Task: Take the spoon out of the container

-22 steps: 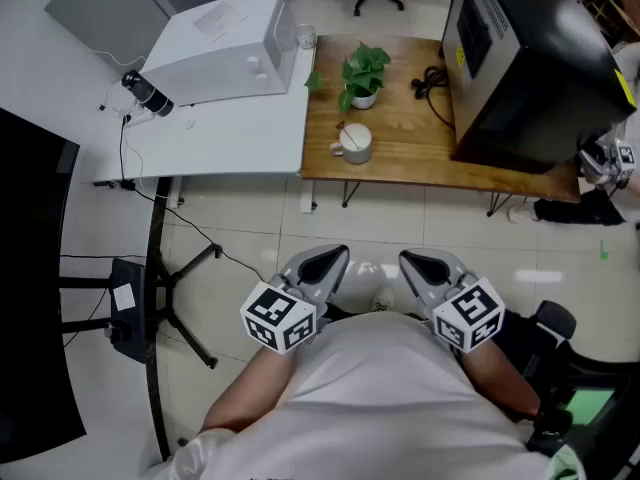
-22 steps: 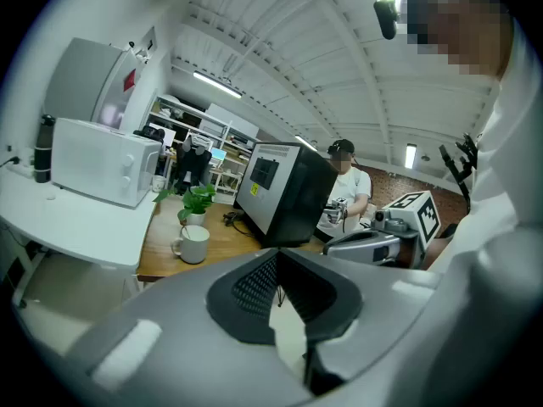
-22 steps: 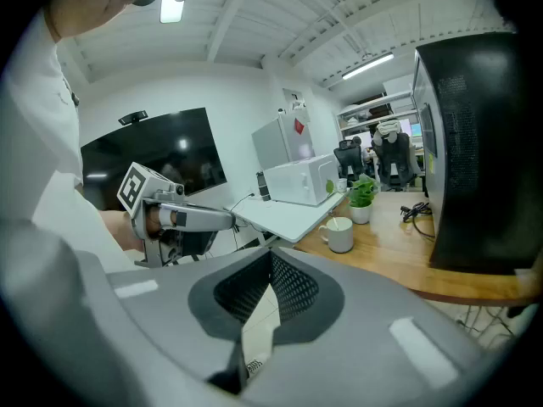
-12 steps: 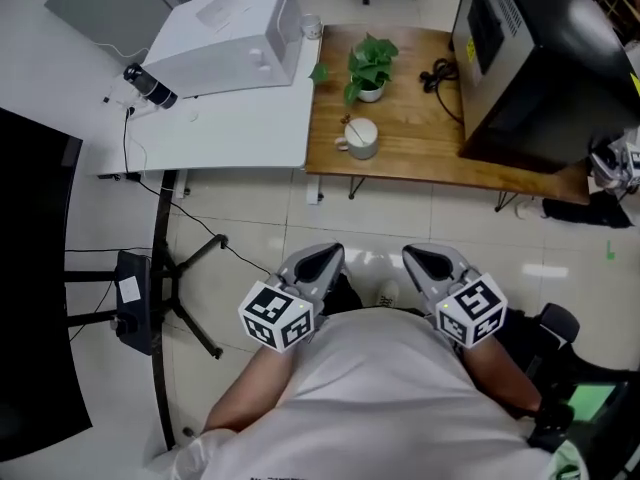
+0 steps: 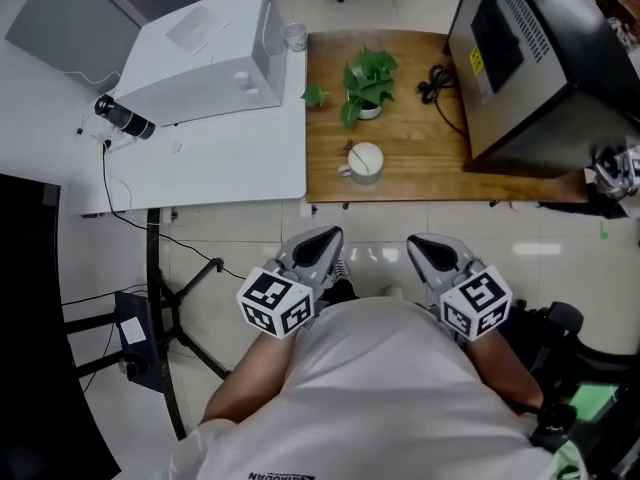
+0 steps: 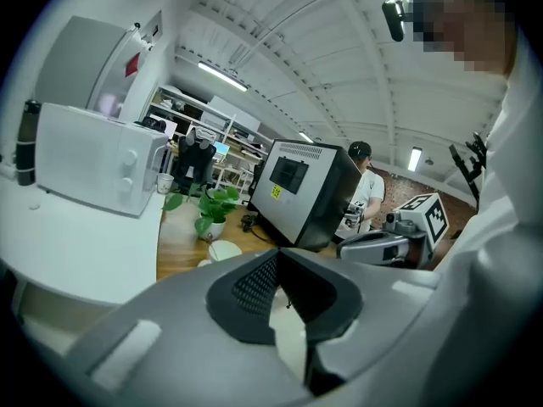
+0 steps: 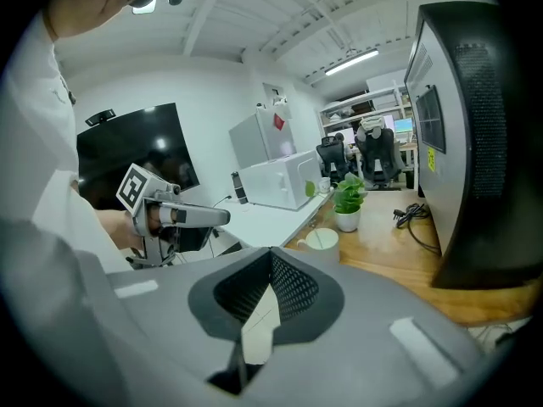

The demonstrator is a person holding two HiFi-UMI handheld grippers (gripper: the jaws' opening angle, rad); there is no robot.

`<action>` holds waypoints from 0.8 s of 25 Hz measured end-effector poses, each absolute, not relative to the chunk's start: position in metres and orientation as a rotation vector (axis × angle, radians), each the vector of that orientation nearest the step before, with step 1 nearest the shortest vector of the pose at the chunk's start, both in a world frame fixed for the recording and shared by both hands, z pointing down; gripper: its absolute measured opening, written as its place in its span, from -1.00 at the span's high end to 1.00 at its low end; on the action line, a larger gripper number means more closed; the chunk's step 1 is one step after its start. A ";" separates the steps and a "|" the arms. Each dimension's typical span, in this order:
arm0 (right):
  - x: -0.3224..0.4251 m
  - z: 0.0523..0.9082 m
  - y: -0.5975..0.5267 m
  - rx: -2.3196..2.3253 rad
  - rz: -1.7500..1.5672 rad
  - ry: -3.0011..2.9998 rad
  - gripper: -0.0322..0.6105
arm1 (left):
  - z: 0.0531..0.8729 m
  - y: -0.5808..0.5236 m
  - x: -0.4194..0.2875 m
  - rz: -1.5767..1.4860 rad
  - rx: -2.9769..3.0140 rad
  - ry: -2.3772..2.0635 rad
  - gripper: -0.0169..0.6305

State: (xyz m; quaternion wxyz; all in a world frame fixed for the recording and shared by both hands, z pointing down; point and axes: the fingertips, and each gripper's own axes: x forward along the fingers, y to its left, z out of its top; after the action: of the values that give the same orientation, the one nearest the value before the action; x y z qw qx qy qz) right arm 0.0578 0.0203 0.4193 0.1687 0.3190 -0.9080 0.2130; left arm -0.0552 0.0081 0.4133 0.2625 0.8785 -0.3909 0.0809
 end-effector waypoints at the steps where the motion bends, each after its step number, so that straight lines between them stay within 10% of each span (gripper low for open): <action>1: 0.051 0.418 0.011 0.921 0.601 -2.578 0.88 | 0.412 -0.003 -0.061 0.223 2.390 -1.046 0.93; 20: 0.030 0.413 -0.080 1.126 0.621 -2.485 0.88 | 0.425 -0.118 -0.097 0.296 2.446 -0.925 0.93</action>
State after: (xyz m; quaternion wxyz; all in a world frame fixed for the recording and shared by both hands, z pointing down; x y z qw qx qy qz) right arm 0.0302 -0.0796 0.4126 0.1711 0.3964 -0.8751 0.2186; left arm -0.0966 -0.1182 0.4253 0.2520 0.8994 -0.3403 0.1088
